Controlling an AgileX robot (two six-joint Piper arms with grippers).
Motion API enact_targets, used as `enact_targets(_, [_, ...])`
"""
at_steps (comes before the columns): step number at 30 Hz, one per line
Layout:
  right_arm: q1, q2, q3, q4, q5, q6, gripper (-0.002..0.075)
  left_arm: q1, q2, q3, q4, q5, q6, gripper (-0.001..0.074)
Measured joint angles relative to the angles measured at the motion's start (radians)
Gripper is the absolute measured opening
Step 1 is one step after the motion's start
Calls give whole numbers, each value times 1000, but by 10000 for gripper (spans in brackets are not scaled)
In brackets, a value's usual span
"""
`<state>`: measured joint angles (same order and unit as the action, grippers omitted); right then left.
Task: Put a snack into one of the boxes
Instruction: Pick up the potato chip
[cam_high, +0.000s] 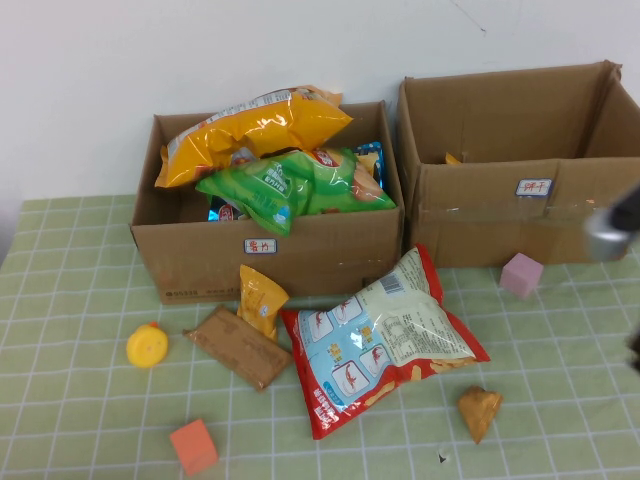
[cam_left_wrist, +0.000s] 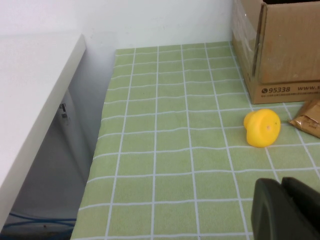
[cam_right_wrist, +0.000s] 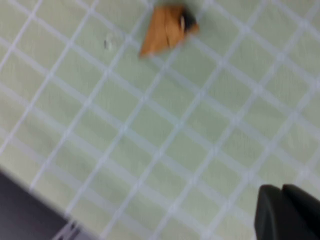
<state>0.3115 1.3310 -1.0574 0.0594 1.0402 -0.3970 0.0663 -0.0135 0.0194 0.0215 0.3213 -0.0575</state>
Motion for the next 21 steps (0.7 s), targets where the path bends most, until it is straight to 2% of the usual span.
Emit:
enact_targets(7, [23,208,-97,60,-129,6,1,0,0,0,0,0,0,-3])
enact_targets(10, [23,298,-151,112,-167,6,63,0,0,0,0,0,0,-2])
enact_targets(12, [23,343,-177,159,-199,6,151,0,0,0,0,0,0,-3])
enact_targets(14, [23,386,-198,220,-232,6,309,0,0,0,0,0,0,-2])
enact_targets(15, [23,401,-205,253,-244,6,358,0,0,0,0,0,0,-3])
enact_targets(18, [23,455,-227,345,-282,6,567,0,0,0,0,0,0,-3])
enact_targets(21, [26,493,-231,424,-324,4,650,0,0,0,0,0,0,-3])
